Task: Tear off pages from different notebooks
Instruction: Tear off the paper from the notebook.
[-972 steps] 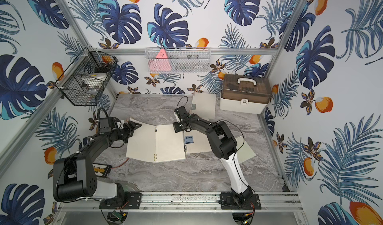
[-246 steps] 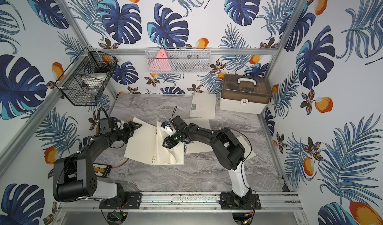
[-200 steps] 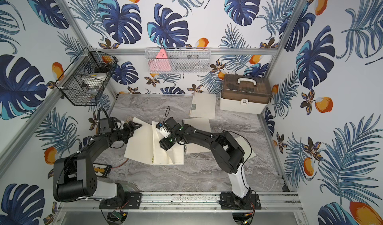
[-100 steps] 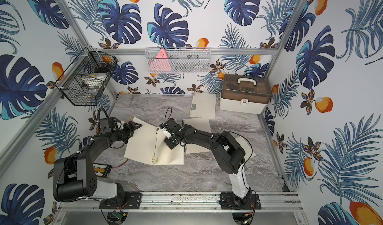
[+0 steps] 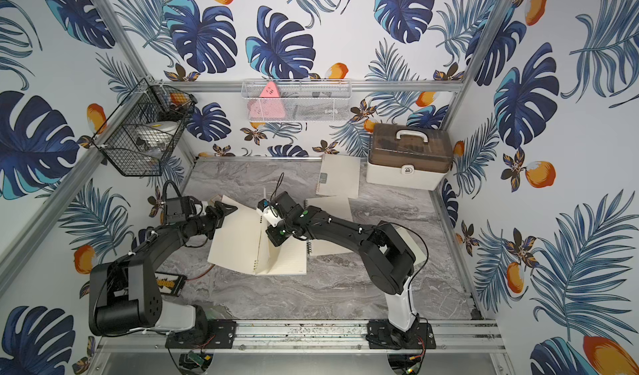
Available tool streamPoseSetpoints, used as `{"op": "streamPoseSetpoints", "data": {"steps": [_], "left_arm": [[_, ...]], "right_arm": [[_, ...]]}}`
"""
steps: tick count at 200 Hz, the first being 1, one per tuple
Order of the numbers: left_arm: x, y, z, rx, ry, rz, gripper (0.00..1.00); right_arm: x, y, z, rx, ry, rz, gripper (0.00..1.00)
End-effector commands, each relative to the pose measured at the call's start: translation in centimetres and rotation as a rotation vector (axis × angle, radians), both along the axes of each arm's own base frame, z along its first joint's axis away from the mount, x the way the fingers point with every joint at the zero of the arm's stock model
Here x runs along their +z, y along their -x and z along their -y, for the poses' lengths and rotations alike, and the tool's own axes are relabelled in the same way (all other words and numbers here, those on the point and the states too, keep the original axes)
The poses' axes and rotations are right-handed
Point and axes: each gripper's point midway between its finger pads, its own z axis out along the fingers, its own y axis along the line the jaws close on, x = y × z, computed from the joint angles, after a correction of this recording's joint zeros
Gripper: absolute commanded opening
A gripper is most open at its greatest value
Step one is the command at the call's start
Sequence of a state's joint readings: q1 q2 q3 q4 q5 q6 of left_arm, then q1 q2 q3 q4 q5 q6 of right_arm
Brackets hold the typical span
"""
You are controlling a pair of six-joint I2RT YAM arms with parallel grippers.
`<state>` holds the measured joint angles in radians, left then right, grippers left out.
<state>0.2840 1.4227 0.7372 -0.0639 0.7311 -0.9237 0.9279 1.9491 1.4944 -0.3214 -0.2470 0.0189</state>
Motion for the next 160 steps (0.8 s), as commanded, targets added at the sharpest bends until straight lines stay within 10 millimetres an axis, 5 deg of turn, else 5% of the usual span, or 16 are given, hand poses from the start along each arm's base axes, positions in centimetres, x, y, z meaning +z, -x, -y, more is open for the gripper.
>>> {"op": "streamPoseSetpoints", "data": {"steps": [1, 42, 138, 160], "left_arm": [[2.3, -1.0, 0.7, -0.005, 0.083, 0.110, 0.98], [5.7, -1.6, 1.1, -0.003, 0.144, 0.267, 0.99], [8.1, -0.7, 0.3, 0.022, 0.012, 0.346, 0.99], [7.7, -0.6, 0.3, 0.007, -0.009, 0.314, 0.82]], "right_arm": [[1.5, 1.0, -2.7, 0.041, -0.069, -0.017, 0.13], [-0.2, 0.6, -4.2, -0.022, -0.030, -0.064, 0.15], [-1.5, -0.5, -2.8, -0.130, 0.016, -0.058, 0.14], [-1.4, -1.1, -1.9, -0.174, 0.016, -0.049, 0.25]]}}
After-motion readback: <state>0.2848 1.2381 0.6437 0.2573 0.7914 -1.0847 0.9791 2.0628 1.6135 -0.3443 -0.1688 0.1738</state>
